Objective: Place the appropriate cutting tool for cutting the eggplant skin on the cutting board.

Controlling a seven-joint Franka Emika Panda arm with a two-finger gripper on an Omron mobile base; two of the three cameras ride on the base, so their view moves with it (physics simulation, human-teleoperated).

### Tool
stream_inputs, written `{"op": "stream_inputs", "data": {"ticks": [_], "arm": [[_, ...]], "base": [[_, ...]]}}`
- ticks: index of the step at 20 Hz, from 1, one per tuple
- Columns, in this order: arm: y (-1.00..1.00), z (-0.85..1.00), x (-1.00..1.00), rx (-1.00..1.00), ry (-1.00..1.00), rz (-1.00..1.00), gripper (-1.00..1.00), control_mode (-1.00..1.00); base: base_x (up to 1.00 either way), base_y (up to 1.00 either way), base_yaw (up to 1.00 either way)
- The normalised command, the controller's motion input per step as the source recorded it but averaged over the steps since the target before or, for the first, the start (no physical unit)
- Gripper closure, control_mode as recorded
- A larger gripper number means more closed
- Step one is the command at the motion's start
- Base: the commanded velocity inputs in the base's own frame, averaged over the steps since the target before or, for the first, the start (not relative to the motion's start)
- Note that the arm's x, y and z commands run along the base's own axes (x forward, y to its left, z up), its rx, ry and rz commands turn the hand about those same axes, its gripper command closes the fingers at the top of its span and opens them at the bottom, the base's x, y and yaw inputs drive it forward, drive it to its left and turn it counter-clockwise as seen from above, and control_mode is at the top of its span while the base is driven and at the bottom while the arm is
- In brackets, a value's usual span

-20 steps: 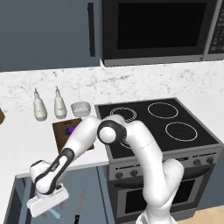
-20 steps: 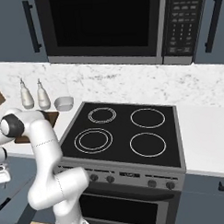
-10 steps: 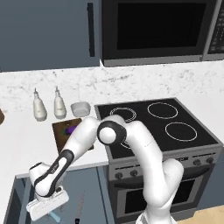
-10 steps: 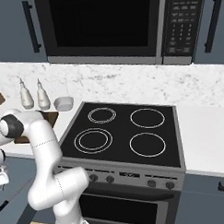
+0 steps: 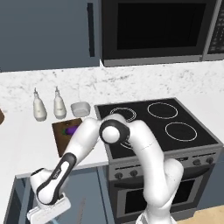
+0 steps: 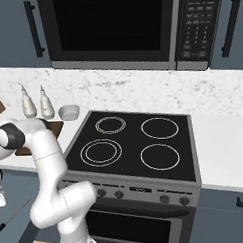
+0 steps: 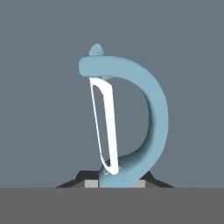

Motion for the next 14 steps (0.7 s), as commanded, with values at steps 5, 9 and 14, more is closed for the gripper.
{"op": "stream_inputs", "data": {"ticks": [5,9,14], "arm": [[-0.24,0.87,-0.33,0.01,-0.05,0.0,1.0,-1.0],[-0.11,1.0,-0.27,0.0,-0.07,0.0,1.0,-1.0],[0.0,1.0,-0.32,0.0,0.0,0.0,1.0,-1.0]], "base": [[0.0,0.0,0.0],[0.0,0.0,0.0],[0.0,0.0,0.0]]}}
